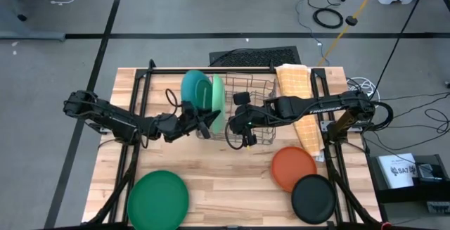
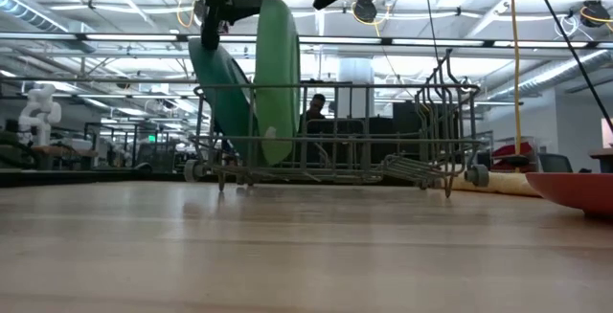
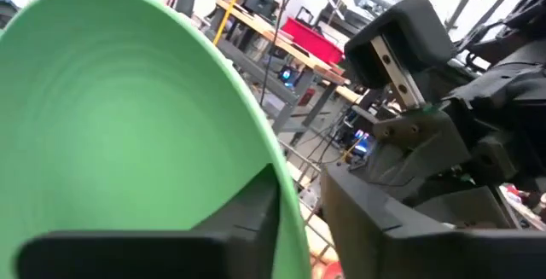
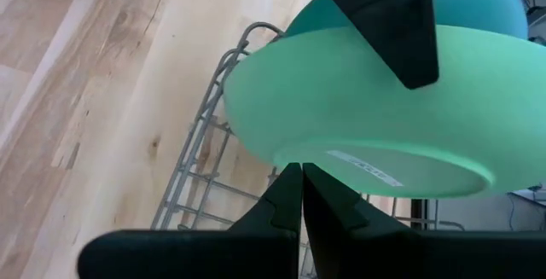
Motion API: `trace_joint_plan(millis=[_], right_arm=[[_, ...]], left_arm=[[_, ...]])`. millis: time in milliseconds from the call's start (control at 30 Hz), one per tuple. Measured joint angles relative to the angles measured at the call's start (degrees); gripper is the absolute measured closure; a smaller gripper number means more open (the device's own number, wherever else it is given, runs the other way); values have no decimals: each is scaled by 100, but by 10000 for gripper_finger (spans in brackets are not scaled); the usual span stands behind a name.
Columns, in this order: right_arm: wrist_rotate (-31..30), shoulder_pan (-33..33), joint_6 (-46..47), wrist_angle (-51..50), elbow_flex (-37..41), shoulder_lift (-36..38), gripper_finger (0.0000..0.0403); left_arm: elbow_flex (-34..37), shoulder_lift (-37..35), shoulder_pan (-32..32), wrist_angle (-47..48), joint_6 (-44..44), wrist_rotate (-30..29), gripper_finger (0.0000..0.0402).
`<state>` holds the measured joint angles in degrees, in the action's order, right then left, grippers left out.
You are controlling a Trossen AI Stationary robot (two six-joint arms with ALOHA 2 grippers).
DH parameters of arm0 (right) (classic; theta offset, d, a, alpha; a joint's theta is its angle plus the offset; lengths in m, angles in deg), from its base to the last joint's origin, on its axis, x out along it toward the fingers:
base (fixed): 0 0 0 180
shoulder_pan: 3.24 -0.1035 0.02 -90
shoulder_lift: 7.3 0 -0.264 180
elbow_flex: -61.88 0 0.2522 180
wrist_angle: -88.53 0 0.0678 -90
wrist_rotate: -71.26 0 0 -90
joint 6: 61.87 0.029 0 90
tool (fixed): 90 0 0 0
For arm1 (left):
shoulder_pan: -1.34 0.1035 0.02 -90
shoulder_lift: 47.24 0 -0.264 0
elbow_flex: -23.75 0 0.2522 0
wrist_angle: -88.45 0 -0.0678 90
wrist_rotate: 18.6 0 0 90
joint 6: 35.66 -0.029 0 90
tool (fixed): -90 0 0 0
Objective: Sort dishes
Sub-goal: Put the light green plate into the dishwasher rack
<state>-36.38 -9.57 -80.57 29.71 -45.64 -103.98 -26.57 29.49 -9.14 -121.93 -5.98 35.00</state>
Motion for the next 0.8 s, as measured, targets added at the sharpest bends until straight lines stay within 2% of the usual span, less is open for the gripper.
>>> trace_joint_plan(millis=[100, 200, 300, 600, 700, 800], right_arm=[[1, 0, -4, -2, 0, 0, 399], [1, 0, -8, -2, 0, 0, 399], [1, 0, -14, 0, 0, 0, 399], [1, 0, -40, 0, 0, 0, 399], [1, 0, -42, 0, 0, 0, 399], [1, 0, -42, 0, 0, 0, 399]], left_arm=[[0, 0, -9, -8, -65, 30, 341], [0, 0, -13, -17, -171, 141, 336], [0, 0, -15, -46, -174, 214, 299], [0, -9, -15, -147, -148, 423, 140], [0, -9, -15, -221, -150, 505, 112], [0, -46, -15, -207, -257, 516, 101]])
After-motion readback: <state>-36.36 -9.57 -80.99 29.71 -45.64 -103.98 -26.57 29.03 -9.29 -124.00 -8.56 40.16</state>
